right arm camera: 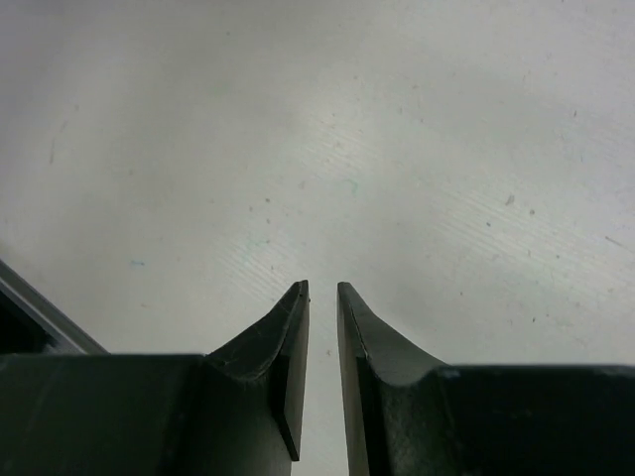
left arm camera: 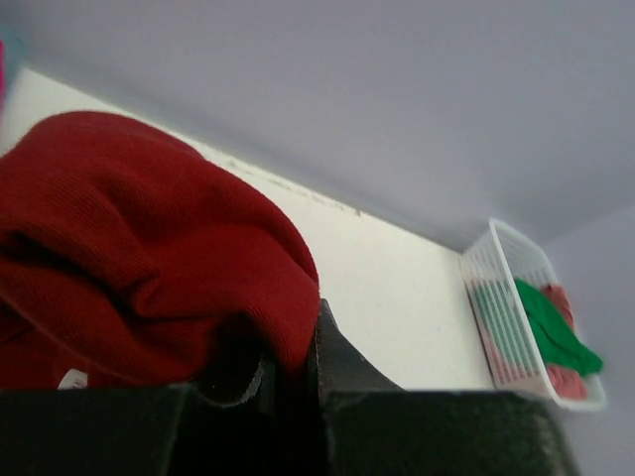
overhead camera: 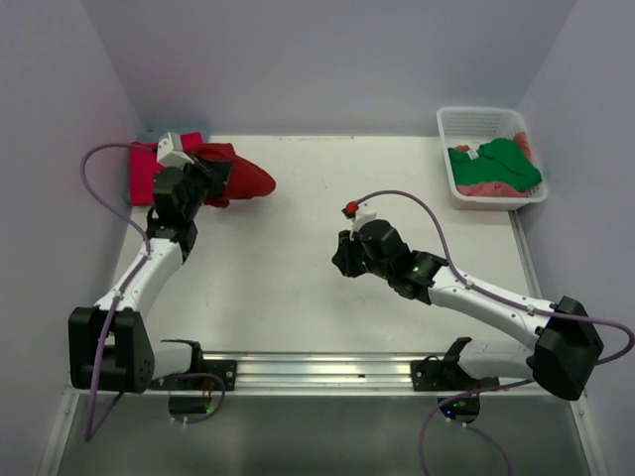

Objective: Fold and stack the t-shirts
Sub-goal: Put the neatly folded tshirt into the corner of the board with the left arm

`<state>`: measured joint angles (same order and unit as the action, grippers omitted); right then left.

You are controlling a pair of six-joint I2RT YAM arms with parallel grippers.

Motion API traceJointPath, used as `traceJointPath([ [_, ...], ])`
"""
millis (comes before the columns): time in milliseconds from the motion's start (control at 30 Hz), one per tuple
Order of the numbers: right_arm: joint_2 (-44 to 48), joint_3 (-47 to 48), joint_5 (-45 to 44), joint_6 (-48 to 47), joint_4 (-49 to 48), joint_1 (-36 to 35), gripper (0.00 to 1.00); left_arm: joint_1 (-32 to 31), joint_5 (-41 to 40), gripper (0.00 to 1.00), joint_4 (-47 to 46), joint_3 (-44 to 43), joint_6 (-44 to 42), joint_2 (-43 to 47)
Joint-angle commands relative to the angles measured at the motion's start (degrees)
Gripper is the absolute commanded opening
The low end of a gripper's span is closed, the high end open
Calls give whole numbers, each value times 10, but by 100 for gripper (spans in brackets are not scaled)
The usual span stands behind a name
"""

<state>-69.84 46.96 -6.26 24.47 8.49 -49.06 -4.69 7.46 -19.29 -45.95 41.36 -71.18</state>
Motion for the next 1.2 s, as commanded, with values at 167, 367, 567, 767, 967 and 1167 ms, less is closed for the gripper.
traceJointPath([
  [167, -2, -31, 14, 18, 10, 2, 20, 115, 32, 0, -47, -279, -7, -207],
  [367, 4, -46, 7, 28, 24, 2, 19, 164, 56, 0, -72, -439, 6, -366],
  [567, 23, -53, -8, 33, 44, 2, 18, 187, -5, 0, -49, -518, -57, -439],
  [767, 11, -36, -5, 31, 44, 2, 17, 193, -61, 0, -75, -413, -48, -469],
  [967, 0, -19, -1, 19, 56, 2, 16, 210, -66, 0, -59, -346, -9, -513],
  [1167, 8, -28, -3, 17, 56, 2, 16, 230, -88, 0, -65, -303, 30, -508],
])
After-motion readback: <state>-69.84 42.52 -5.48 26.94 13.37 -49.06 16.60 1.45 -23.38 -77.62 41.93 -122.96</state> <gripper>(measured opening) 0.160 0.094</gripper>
